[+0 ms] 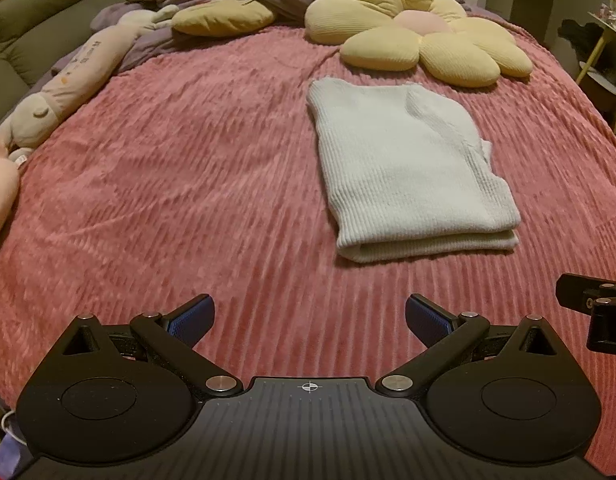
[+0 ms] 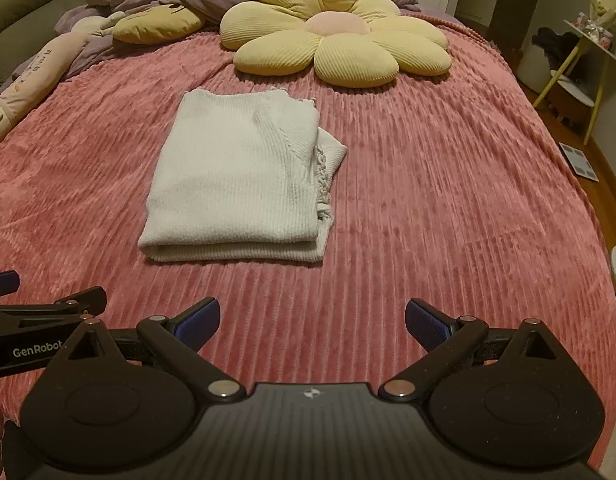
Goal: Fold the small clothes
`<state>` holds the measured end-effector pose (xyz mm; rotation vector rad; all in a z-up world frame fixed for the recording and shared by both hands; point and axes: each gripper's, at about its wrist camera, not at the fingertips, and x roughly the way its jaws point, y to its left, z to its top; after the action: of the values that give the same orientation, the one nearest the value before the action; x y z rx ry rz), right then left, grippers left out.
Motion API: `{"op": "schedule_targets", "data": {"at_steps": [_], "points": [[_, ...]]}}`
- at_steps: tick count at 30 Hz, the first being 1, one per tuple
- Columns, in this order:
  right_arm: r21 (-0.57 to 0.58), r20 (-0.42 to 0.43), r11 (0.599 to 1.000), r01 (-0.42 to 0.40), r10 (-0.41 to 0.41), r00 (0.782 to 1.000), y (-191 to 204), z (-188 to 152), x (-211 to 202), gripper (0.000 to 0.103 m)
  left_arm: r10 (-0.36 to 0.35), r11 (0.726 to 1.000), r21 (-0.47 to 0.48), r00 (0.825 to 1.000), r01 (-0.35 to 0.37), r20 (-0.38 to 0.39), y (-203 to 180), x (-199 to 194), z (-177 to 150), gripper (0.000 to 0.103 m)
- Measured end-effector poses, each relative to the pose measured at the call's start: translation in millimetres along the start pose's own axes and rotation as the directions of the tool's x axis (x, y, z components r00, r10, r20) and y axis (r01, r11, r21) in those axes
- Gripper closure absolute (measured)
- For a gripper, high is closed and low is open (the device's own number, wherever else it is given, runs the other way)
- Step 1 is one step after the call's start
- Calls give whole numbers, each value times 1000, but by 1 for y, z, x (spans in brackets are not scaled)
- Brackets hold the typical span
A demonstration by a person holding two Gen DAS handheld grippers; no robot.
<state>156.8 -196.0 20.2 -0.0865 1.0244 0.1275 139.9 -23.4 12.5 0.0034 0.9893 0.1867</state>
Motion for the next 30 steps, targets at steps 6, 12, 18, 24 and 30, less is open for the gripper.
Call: {"op": "schedule_targets", "data": {"at_steps": [6, 12, 18, 24, 30], "points": [[-1, 2, 1000, 0, 0, 1000, 0, 0, -2, 4, -5, 1000, 6, 1000, 5, -10, -3, 0, -1, 0], [3, 0, 1000, 0, 0, 1000, -2, -1, -2, 4, -18, 1000, -1, 1000, 18, -13, -2, 0, -1, 0], [4, -1, 1000, 1, -1, 1000, -3, -1, -2, 4, -22, 1000, -3, 1000, 22, -13, -2, 0, -1, 0], [4, 3, 1000, 0, 0, 1000, -3, -1, -4, 4, -24, 1000, -1, 1000, 24, -13, -3, -1, -1, 0], [6, 0, 1000, -1, 1, 1000, -4, -1, -5, 4, -28, 1000, -1, 1000, 28, -13, -4, -2, -1, 0]]}}
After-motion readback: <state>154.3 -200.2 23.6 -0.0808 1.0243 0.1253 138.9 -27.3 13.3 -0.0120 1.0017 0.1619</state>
